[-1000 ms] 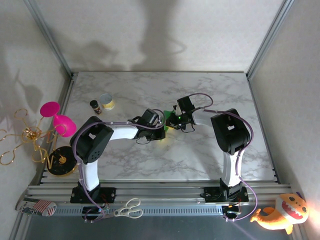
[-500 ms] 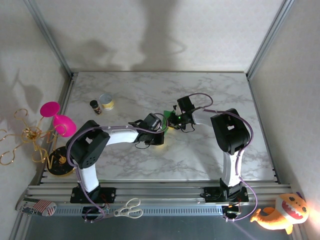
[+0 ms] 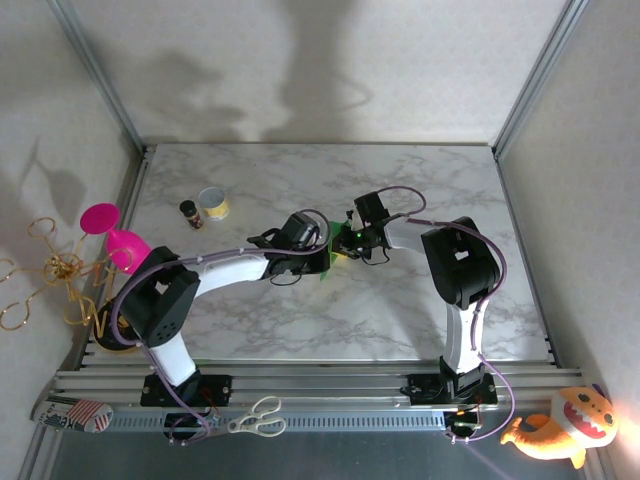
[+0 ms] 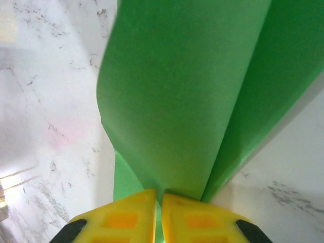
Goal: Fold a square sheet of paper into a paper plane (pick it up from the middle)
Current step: Fifth fold the wing at the center of the table.
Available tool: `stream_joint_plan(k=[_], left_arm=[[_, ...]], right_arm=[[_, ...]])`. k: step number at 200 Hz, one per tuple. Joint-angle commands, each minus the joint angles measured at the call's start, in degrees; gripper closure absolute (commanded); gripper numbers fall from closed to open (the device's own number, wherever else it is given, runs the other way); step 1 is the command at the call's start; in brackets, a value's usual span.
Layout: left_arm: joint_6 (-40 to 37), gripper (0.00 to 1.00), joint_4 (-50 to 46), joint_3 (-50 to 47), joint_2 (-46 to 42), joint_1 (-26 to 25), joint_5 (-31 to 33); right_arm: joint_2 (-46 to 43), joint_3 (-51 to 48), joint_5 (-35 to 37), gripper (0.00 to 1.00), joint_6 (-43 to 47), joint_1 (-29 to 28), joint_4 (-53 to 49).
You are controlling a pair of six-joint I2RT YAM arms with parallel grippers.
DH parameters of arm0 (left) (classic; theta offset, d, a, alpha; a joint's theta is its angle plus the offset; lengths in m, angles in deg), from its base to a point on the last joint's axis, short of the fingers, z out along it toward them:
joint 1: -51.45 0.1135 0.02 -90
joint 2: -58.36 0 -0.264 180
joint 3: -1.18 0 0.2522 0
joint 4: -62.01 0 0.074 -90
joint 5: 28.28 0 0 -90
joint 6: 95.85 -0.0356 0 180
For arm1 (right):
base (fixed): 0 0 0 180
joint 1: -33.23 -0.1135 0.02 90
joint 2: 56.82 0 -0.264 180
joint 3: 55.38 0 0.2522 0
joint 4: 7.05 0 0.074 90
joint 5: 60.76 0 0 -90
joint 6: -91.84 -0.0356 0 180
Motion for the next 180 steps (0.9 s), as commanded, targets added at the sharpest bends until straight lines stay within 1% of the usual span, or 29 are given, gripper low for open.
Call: stream_joint_plan(k=[1,28,49,64,99,121,141,180], left_arm=[[3.39,0.99,5.08,1.47,4.28,0.37,0.51],[3.69,1.0,5.85,2.41,7.44,0.37,0.89],[3.38,1.0,5.01,2.51,9.02,0.37,2.54],[3.17,1.0,3.96,2.37,9.76,0.37,4.19],[2.14,1.0,2.52,1.23,10.84,0.37,5.19],[1.72,1.0,2.47,-0.12,11.3,0.33,3.97],[1.29,1.0,2.47,-1.83,11.13,0.33,2.93],[0.44,1.0,1.75,-2.49,10.09,0.37,2.79]], right_arm=[[5.36,-1.85,9.11,0.84,-0.33,0.21,-2.56],[5.1,-1.77,8.85,0.84,-0.38,0.19,-2.47],[4.99,-1.49,8.69,0.84,-0.33,0.22,-2.56],[4.85,-1.33,8.47,0.84,-0.37,0.21,-2.56],[3.57,-0.22,7.64,0.84,-0.41,0.21,-2.83],[1.57,1.38,7.0,0.84,-0.3,0.22,-2.88],[0.45,4.2,7.91,0.84,0.28,0.47,-3.95],[2.88,9.56,9.44,0.84,2.13,0.65,-5.72]])
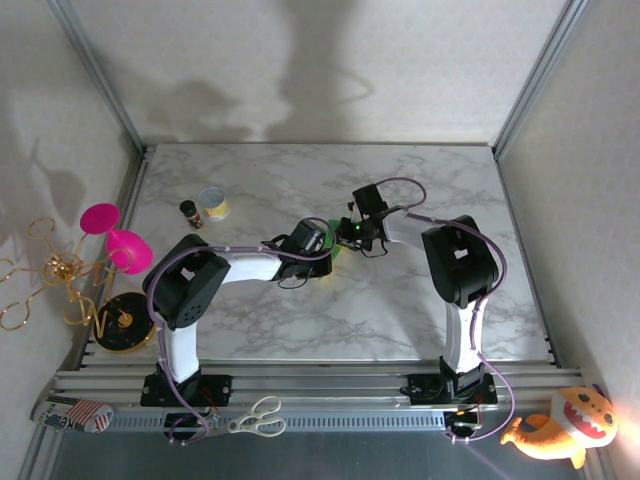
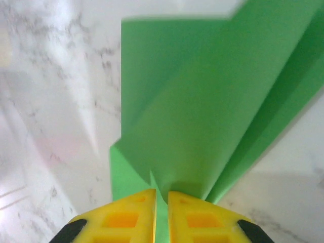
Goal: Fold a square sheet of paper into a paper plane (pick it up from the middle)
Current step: Fifth fold the wing at the center of the table.
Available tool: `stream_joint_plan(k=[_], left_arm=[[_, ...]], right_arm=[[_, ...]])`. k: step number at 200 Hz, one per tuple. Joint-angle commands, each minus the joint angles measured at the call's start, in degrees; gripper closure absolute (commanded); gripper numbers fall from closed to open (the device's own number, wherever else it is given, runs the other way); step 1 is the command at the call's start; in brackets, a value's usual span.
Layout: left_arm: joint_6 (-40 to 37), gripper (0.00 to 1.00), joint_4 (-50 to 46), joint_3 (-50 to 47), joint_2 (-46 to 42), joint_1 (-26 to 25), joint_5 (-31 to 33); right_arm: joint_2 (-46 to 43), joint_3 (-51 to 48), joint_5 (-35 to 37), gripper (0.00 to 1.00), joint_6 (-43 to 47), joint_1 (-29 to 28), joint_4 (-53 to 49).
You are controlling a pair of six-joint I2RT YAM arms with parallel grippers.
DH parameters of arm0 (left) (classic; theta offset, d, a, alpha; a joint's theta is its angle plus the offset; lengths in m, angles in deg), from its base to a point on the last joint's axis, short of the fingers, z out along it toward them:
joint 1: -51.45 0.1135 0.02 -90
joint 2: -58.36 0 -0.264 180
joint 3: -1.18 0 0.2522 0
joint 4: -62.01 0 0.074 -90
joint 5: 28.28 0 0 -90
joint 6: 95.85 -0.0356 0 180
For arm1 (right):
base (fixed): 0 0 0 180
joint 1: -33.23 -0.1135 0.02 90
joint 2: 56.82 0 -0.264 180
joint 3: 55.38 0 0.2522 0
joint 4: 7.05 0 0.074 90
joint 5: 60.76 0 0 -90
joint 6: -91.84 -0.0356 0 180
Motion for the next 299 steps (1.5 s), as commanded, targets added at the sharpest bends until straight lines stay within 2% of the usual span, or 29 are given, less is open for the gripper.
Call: stream_joint_plan(k=[1,72,101,131,198,255,299], left_arm=[[-1.44,1.0,-5.08,-2.38,0.58,0.28,0.22],[-2.44,1.0,-5.04,0.48,-1.98,0.28,-1.57],[-1.78,0.92,-3.09,2.34,-4.24,0.61,-1.4],[1.24,0.91,0.35,2.52,-3.25,1.72,-0.03],[2.25,1.0,0.63,4.74,3.13,2.26,-0.56],[0.24,1.0,-2.97,4.3,4.6,1.84,-0.27],[-0.78,1.0,-4.74,4.65,4.55,1.64,0.39]], right_arm=[[2.35,3.83,4.22,0.84,1.96,0.5,-2.12],[4.53,3.78,5.55,0.84,2.71,0.5,-2.64],[4.42,2.34,5.14,0.84,2.47,0.5,-2.35],[2.98,-0.12,3.8,0.84,1.42,0.46,-0.72],[1.17,-1.26,2.0,0.84,0.52,0.63,0.95],[-4.77,-2.42,-0.61,0.84,3.52,0.96,5.79],[-3.1,-3.87,-0.89,0.85,5.17,-0.26,4.73]])
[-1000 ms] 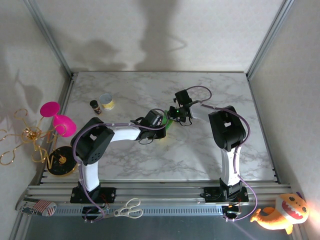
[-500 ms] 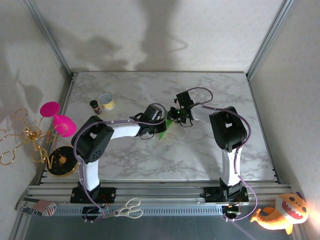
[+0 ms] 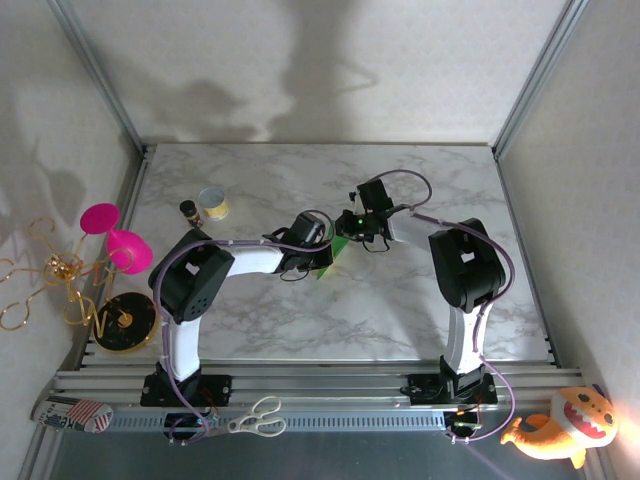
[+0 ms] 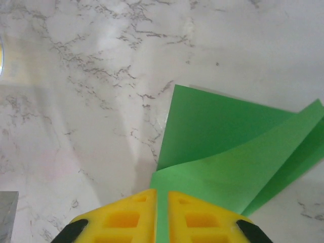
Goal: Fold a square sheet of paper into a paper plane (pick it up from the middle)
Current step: Fifth fold the wing at the center of the table.
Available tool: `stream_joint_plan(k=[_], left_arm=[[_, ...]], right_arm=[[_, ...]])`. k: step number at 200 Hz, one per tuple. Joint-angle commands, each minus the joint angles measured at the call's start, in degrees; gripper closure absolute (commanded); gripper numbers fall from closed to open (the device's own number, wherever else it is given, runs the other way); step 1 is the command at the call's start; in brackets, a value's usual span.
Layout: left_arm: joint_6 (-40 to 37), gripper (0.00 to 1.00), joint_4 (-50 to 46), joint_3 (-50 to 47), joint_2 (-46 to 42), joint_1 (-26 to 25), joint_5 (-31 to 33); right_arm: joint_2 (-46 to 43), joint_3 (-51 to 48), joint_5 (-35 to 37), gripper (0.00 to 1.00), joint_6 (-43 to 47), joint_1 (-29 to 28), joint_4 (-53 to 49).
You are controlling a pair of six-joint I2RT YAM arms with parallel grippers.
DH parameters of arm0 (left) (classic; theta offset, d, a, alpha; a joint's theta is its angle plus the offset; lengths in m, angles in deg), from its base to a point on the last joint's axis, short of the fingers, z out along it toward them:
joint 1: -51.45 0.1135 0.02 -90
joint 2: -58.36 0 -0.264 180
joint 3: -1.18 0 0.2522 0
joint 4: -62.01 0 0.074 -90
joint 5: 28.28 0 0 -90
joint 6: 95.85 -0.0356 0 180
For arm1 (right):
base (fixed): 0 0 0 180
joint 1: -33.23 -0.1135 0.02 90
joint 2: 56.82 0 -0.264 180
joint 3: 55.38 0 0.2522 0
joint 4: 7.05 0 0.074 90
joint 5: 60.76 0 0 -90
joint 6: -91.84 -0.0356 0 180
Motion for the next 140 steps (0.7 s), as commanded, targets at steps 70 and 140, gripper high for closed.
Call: stream_joint_plan(k=[70,140], left_arm=[[-3.24,1.0,-8.44,0.18,1.99,-0.36,2.41],[-4.32,1.0,-9.06,-6.53,2.01,-0.43,2.99]], right_arm=[[3.97,-1.56,1.85,0.86,1.67,0.02,-0.21],[6.4,-0.98,4.23,0.87,2.59,7.92,3.65]])
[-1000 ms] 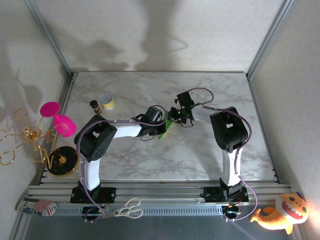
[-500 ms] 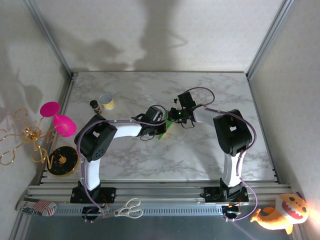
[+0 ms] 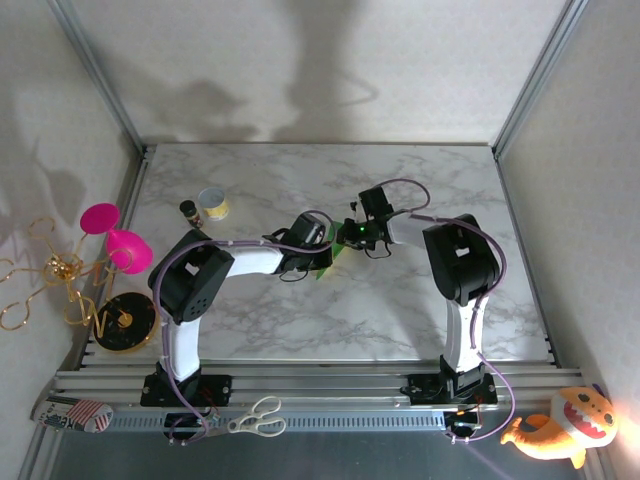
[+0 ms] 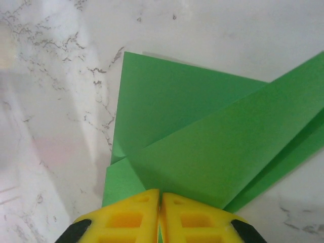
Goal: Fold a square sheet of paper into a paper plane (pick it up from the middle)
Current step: Fifth fold the wing at the center of the table.
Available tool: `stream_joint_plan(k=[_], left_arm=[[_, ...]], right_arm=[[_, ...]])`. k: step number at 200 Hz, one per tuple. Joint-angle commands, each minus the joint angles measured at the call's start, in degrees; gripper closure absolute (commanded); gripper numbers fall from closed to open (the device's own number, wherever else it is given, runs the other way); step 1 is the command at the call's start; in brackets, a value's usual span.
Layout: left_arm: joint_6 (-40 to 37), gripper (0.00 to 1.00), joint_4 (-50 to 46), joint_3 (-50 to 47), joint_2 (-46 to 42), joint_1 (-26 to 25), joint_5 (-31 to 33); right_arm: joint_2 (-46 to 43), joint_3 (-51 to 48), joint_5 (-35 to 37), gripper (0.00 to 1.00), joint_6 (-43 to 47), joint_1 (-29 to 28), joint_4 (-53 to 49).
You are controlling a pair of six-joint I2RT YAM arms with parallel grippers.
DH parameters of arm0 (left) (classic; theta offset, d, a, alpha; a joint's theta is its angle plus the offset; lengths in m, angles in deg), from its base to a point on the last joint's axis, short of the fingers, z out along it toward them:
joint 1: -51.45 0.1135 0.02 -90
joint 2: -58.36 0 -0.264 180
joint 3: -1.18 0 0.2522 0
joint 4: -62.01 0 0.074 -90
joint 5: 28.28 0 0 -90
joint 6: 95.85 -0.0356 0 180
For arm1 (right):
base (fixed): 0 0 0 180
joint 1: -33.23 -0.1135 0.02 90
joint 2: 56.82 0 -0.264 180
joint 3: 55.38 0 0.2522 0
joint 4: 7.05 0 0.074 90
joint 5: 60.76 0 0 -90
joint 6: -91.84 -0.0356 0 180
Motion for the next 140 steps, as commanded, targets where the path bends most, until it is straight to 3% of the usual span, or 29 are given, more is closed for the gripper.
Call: stream_joint_plan(k=[1,33,77,110,140], left_arm=[[-1.36,1.0,-9.64,-5.37,2.27,-0.33,2.5],[-1.1,1.0,-8.77,-6.96,1.81,-0.43,2.54],[-2.11,1.0,-9.44,-4.58,1.69,-0.52,2.22],[-2.68,1.0,-10.26,-2.02,1.42,-0.7,1.79],[-3.2,1.0,-10.73,-0.68,1.32,-0.87,1.25]], right_arm=[[2.49,0.68,7.18,0.87,1.59,5.88,2.65],[3.05,3.4,7.98,0.87,1.02,9.97,3.35],[-0.2,5.18,9.1,0.87,2.74,10.49,1.75],[-7.39,-1.52,4.56,0.87,2.23,7.52,4.37],[-6.75,-3.2,0.89,0.87,1.26,3.08,3.75]])
